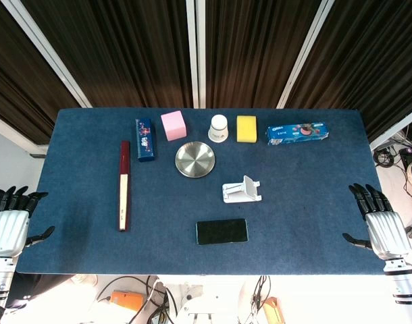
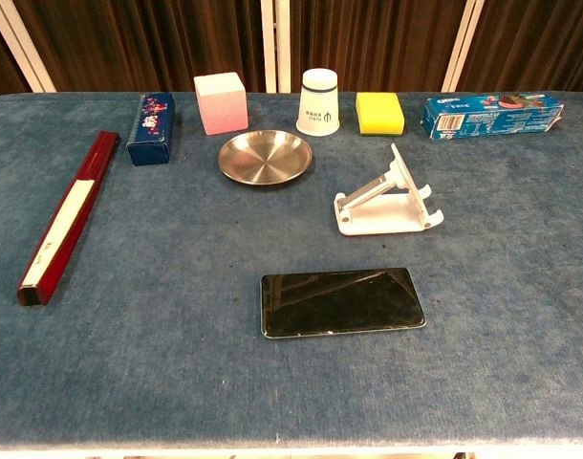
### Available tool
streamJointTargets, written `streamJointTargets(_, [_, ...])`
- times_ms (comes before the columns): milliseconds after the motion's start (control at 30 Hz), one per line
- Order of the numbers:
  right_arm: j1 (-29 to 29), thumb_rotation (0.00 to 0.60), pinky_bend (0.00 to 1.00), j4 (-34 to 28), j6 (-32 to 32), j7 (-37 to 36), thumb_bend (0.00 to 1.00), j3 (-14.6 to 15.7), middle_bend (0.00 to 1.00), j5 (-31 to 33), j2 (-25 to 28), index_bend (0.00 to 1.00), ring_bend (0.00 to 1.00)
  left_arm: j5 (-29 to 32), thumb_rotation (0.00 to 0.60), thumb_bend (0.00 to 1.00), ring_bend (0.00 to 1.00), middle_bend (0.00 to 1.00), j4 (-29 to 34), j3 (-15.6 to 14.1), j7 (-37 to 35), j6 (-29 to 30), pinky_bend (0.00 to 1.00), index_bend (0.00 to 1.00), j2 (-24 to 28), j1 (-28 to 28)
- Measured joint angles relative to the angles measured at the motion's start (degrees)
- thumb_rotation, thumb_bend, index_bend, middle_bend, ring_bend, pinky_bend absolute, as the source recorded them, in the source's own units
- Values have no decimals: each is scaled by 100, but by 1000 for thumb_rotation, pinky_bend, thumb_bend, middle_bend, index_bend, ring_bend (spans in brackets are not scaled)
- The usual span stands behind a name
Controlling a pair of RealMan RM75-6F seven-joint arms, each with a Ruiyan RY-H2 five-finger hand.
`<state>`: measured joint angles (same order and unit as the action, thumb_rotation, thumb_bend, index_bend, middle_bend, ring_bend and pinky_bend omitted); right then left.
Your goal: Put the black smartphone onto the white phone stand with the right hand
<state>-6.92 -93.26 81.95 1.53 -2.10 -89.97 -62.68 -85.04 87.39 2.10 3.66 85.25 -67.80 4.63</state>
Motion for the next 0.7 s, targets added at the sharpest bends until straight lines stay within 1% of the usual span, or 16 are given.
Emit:
streamJointTargets(167, [-78, 600, 187, -81, -71, 2, 107, 51, 122, -163, -9, 0, 4, -38, 600, 101, 103, 242, -15, 11, -2, 29, 0, 216, -16, 8])
streamJointTargets(300, [-245, 600, 223, -309, -271, -26, 107, 181, 122, -558, 38, 0, 20, -72, 600, 101, 103, 242, 21, 14, 20, 47, 0, 216, -12, 19])
streamJointTargets(400, [-492, 600, 241, -602, -553, -38, 107, 284, 122, -985, 41, 0, 33, -108, 600, 101, 103, 242, 48, 23, 36, 75, 0, 216, -28, 29])
streamJointTargets(467, [-683, 600, 244, -799, -859, 27, 107, 328, 122, -1154, -17, 0, 33, -134, 600, 101, 103, 242, 64, 20, 61, 86, 0, 216, -42, 34])
streamJointTargets(600, [-999, 600, 237, -1093, -1529, 508, 107, 325, 121, -1115, -296, 0, 29, -153, 600, 101, 103, 243, 72, -4, 90, 83, 0, 216, -60, 31])
streamJointTargets(700, [-1182, 600, 199, -1215, -1940, 1118, 107, 250, 101, -845, -655, 3, 4, -143, 600, 101, 103, 242, 58, -7, 80, 95, 0, 216, -69, 16])
